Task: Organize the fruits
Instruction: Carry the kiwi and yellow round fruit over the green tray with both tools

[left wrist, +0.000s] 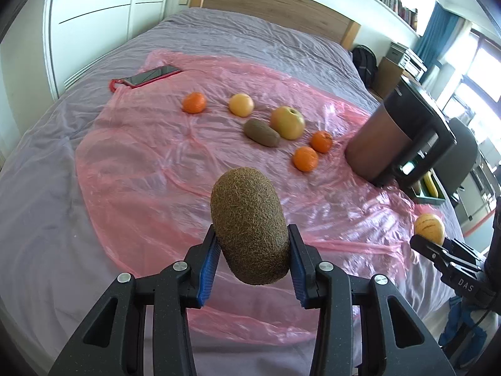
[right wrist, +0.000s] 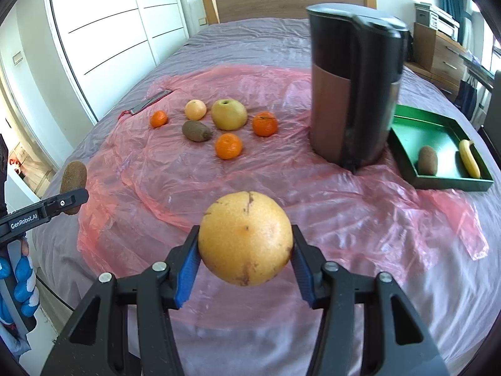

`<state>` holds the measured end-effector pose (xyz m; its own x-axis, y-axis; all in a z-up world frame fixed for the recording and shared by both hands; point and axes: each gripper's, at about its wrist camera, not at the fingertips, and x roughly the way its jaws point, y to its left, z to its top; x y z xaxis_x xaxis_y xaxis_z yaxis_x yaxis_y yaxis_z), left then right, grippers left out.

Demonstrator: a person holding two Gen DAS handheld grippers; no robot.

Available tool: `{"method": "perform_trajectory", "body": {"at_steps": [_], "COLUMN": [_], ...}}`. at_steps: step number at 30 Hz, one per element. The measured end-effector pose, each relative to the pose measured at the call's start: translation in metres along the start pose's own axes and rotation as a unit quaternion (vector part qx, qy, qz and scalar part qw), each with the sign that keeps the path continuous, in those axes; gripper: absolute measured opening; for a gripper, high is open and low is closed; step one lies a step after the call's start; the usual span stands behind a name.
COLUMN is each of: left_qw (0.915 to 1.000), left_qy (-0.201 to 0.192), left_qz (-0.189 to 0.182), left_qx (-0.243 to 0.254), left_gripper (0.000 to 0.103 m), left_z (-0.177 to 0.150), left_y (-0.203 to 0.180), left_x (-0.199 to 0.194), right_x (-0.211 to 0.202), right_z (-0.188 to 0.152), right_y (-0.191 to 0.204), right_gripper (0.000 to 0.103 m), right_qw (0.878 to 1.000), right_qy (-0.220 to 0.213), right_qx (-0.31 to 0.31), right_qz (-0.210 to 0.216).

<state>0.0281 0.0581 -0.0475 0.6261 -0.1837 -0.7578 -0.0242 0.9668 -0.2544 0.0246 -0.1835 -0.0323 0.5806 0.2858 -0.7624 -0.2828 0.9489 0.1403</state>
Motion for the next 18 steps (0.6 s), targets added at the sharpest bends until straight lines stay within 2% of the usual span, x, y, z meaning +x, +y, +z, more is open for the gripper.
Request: {"method": "perform_trajectory", "body": {"at_steps": [9, 18], "left_qw": [0.9981, 0.9924], "left_qy": [0.013, 0.030], "left_qz": [-0.015, -0.034], "left_qx": [0.058, 0.114], "left_gripper": [0.036, 0.036], "left_z": [-0.012, -0.018], "left_y": [-0.069, -0.143], "left_x": [-0.004, -0.002], "right_x": [-0.025, -0.042], "right_z": [-0.020, -0.038], "right_y": [-0.053, -0.107], "right_gripper": [0.087, 0.087], "right_qw": [0.999, 0.994], "right_qy": [-0.023, -0.055], "right_qx": [0.047, 0.090], "right_qz": [-0.015, -0.021]}}
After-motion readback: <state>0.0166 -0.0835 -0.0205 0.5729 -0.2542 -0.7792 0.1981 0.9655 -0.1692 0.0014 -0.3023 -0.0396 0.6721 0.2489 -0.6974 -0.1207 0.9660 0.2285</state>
